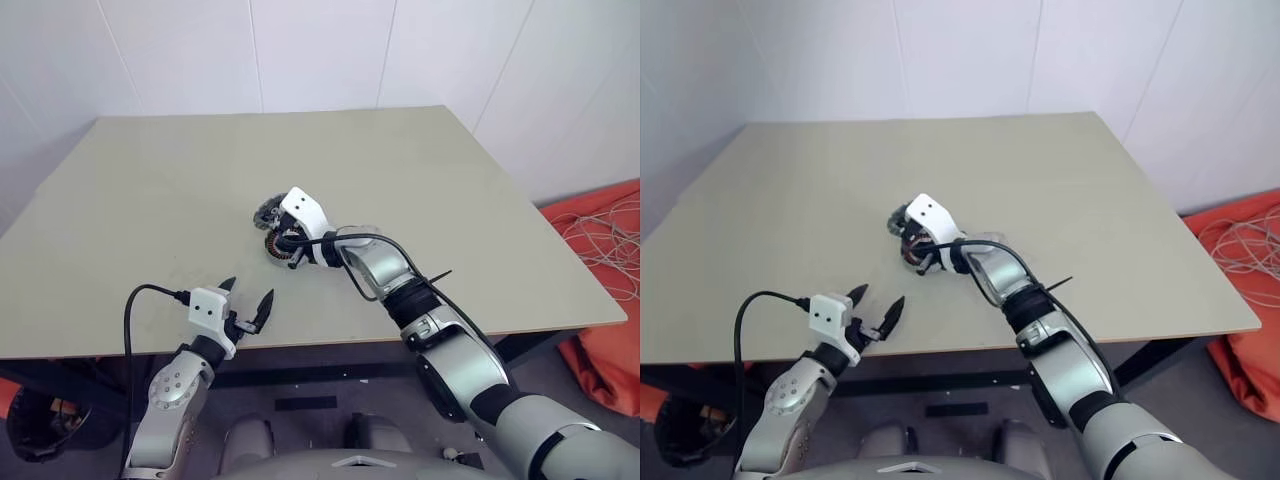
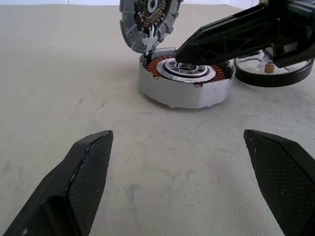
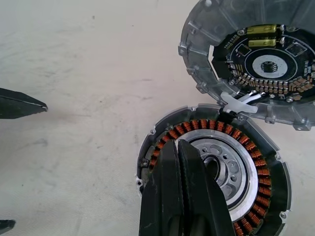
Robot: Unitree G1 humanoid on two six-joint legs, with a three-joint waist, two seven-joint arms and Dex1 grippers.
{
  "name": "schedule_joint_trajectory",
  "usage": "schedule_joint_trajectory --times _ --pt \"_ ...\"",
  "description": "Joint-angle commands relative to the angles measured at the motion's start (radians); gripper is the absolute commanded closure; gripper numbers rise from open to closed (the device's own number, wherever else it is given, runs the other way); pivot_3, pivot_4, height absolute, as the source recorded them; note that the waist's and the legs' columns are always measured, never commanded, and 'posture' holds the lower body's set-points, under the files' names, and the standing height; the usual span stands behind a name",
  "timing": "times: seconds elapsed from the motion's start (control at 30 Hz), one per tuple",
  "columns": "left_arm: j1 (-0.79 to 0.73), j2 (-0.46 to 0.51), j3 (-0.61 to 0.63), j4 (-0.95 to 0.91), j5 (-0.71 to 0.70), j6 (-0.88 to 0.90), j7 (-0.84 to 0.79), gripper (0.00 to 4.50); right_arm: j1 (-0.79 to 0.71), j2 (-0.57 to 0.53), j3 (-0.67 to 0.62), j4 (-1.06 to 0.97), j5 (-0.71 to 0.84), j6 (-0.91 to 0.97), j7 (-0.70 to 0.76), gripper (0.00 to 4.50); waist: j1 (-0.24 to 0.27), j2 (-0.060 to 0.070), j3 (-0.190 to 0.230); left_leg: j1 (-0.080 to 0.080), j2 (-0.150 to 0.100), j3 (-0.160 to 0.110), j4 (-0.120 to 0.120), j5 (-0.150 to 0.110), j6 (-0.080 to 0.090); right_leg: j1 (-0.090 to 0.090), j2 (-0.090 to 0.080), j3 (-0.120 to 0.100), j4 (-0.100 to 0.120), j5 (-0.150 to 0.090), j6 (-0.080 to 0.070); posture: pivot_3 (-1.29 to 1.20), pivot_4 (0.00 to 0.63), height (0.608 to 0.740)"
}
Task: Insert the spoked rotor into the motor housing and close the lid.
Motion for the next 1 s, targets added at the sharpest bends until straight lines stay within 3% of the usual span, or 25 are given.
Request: schedule_joint_trajectory --times 0.03,0.47,1.0 --pt "-0.003 -0.002 0.001 -0.044 -0.005 -0.002 0.005 0.0 -0.046 0.014 -0.013 0.035 -0.004 -0.044 -0.014 4.47 0.0 0.0 0.0 0.0 0.0 0.0 0.0 0.0 0.0 0.0 0.0 0.0 0.0 0.0 0.0 0.0 0.0 0.74" --pt "-0.002 -0.004 0.003 -0.052 -0.003 0.004 0.015 0.0 -0.113 0.021 -0.035 0.214 -0.009 -0.133 -0.053 4.47 -0.001 0.0 0.0 0.0 0.0 0.0 0.0 0.0 0.0 0.0 0.0 0.0 0.0 0.0 0.0 0.0 0.0 0.74" --pt "0.005 0.0 0.001 -0.061 -0.006 0.009 0.014 0.0 -0.115 -0.014 -0.062 0.277 -0.023 -0.173 -0.053 4.47 -0.001 0.0 0.0 0.0 0.0 0.0 0.0 0.0 0.0 0.0 0.0 0.0 0.0 0.0 -0.001 0.0 0.0 0.74"
